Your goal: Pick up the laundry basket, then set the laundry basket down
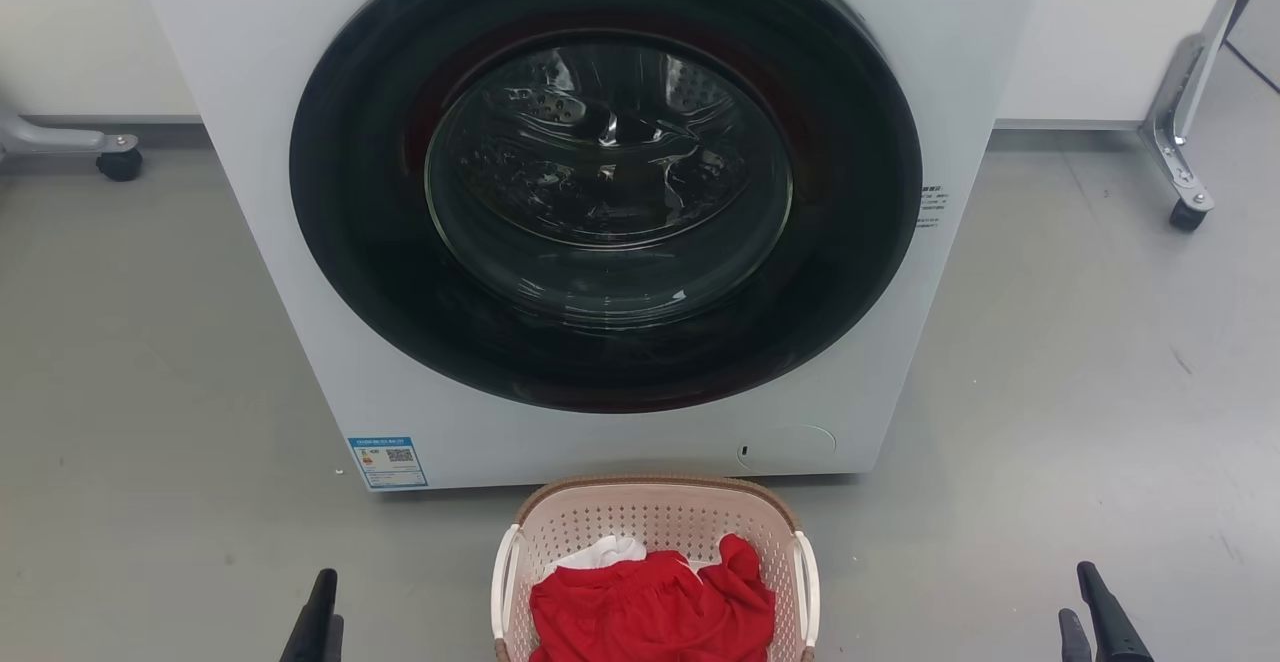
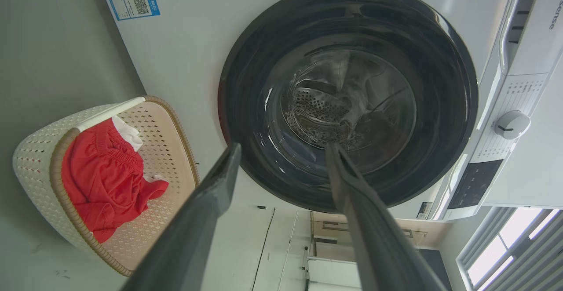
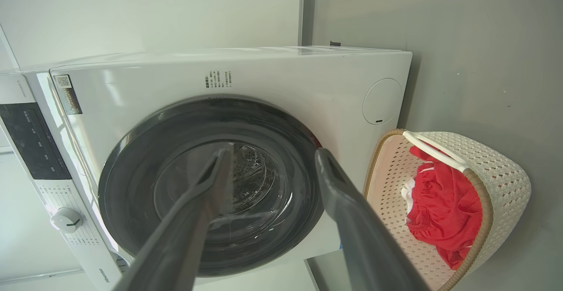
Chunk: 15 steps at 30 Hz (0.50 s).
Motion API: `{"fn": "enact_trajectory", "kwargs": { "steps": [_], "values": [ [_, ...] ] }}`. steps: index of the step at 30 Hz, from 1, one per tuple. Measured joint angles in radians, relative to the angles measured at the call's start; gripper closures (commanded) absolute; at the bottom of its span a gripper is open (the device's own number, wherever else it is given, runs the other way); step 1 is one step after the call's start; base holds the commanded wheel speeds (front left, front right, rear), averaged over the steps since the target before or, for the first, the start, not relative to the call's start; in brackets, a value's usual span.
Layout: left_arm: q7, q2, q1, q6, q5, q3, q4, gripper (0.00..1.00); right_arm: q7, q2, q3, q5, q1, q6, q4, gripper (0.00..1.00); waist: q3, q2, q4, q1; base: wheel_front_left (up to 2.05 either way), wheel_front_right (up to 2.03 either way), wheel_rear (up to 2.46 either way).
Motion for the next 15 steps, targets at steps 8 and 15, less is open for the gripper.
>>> {"fn": "enact_trajectory", "kwargs": {
  "steps": [8,15],
  "values": [
    [-0.031,0.001,-0.001,0.022,0.066,-0.027,-0.018,0.0,-0.029,-0.001,0.03,-0.041,-0.005,-0.019,-0.004,0.0,0.002,0.0,0.002,0.0001,0.0,0.0,0.0],
    [-0.053,0.002,-0.003,0.048,0.152,-0.061,-0.035,0.0,-0.054,-0.002,0.067,-0.144,-0.011,-0.05,-0.016,0.0,0.004,0.0,0.004,0.0001,0.0,0.0,0.0]
  ]
}}
